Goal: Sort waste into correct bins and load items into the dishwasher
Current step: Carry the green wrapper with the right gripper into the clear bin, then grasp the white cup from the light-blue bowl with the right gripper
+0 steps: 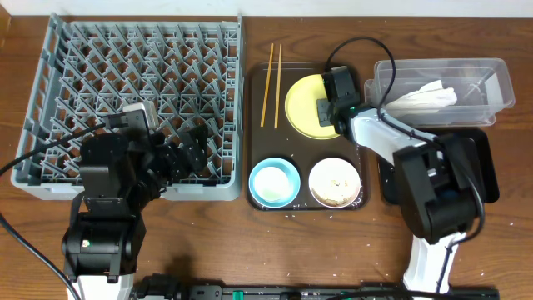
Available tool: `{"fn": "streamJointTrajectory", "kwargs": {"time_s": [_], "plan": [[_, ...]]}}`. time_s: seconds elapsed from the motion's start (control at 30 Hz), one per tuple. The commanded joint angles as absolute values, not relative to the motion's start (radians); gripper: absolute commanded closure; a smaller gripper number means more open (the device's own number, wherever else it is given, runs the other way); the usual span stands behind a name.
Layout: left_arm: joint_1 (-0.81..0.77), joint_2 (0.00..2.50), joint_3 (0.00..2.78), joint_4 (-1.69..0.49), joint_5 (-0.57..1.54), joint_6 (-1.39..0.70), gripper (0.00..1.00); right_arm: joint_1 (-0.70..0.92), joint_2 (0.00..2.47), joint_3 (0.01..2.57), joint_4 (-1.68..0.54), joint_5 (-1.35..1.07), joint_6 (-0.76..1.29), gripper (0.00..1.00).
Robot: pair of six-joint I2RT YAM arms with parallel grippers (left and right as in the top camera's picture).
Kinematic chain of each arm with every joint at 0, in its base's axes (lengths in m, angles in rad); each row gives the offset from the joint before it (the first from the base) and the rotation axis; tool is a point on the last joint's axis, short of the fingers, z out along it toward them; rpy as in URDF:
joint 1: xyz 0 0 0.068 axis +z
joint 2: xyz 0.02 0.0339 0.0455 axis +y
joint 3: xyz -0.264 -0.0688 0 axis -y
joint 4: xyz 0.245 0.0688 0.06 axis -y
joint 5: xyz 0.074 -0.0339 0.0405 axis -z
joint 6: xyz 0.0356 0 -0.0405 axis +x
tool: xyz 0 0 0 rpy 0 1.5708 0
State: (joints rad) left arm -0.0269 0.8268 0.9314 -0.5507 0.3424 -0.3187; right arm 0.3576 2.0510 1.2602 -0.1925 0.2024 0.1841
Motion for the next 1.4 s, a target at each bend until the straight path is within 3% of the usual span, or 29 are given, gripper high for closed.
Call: {"fn": "streamJointTrajectory", "kwargs": {"time_s": [0.0, 0.27, 0.53, 0.63, 0.77, 0.8, 1.1, 1.23, 1.37], "plan": [[-0.023, 0.822, 0.947, -0.550, 0.358, -0.327, 0.03, 0.337, 1.885, 1.258, -0.242, 0.090, 0.329, 0.99], [-0.023, 0.822, 0.947, -0.550, 0.358, -0.327, 0.03, 0.173, 1.646, 1.258, -0.329, 0.014, 0.619, 0.99], [-0.023, 0.822, 0.947, -0.550, 0.358, -0.327, 0.03, -0.026, 1.724, 1.257, -0.320, 0.108, 0.932, 0.99], [-0.023, 0.822, 0.947, -0.550, 0.358, -0.327, 0.03, -0.050, 1.792, 1.257, -0.269, 0.108, 0.919, 0.99], [-0.023, 0.822, 0.947, -0.550, 0.358, -0.327, 0.03, -0.060, 1.805, 1.257, -0.289, 0.038, 0.914, 0.41], [-0.023, 0.822, 0.947, -0.550, 0.358, -0.327, 0.03, -0.060, 1.795, 1.257, -0.287, 0.015, 0.897, 0.35], [-0.023, 0.822, 0.947, -0.550, 0.358, -0.327, 0.03, 0.004, 1.623, 1.257, -0.318, -0.177, 0.596, 0.32], [-0.023, 0.822, 0.947, -0.550, 0.358, -0.327, 0.03, 0.089, 1.565, 1.257, -0.434, -0.300, 0.368, 0.33], [-0.023, 0.822, 0.947, -0.550, 0.358, -0.327, 0.02, 0.205, 1.572, 1.255, -0.594, -0.333, 0.308, 0.35]]}}
